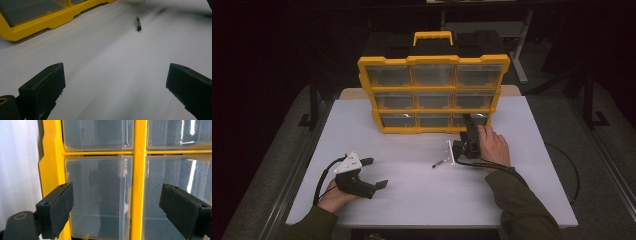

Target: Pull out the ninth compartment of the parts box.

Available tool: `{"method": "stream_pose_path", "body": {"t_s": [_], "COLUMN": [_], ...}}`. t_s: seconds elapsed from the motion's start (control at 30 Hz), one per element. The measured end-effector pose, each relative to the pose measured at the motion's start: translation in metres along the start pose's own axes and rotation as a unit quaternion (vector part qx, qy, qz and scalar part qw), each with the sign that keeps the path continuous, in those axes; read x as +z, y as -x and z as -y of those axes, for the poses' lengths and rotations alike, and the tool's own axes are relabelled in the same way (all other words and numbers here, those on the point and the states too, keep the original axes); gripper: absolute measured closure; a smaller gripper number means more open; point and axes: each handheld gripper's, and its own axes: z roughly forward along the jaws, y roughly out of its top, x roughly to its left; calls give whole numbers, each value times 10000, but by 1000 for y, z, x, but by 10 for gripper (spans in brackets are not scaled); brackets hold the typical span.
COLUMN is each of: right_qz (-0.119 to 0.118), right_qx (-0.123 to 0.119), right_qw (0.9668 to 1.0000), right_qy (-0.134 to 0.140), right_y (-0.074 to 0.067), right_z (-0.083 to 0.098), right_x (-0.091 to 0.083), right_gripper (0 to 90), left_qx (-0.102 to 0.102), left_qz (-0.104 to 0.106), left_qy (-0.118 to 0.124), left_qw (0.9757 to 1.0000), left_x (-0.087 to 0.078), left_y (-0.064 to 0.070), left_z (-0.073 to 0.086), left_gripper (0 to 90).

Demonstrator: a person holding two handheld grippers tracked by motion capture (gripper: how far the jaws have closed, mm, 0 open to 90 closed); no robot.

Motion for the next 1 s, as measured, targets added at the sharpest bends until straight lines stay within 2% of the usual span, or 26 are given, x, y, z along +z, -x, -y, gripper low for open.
{"method": "stream_pose_path", "body": {"t_s": [0.2,0.4,0.63,1.0], "right_qz": [72,189,282,417], "right_qx": [101,95,118,135], "right_qw": [9999,9996,9991,9983], "right_qy": [-78,-168,-278,-394], "right_y": [-4,-5,-7,-10], "right_z": [1,2,5,8], "right_x": [3,4,6,9], "right_gripper": [123,130,135,167], "left_qx": [-13,-5,-40,35], "left_qz": [-8,-17,-14,-27], "left_qy": [33,-21,28,-17], "left_qw": [10000,10000,10000,10000], "left_x": [-1,-2,-1,-2], "left_y": [0,1,2,1], "left_z": [0,0,0,0], "left_gripper": [16,16,16,16]}}
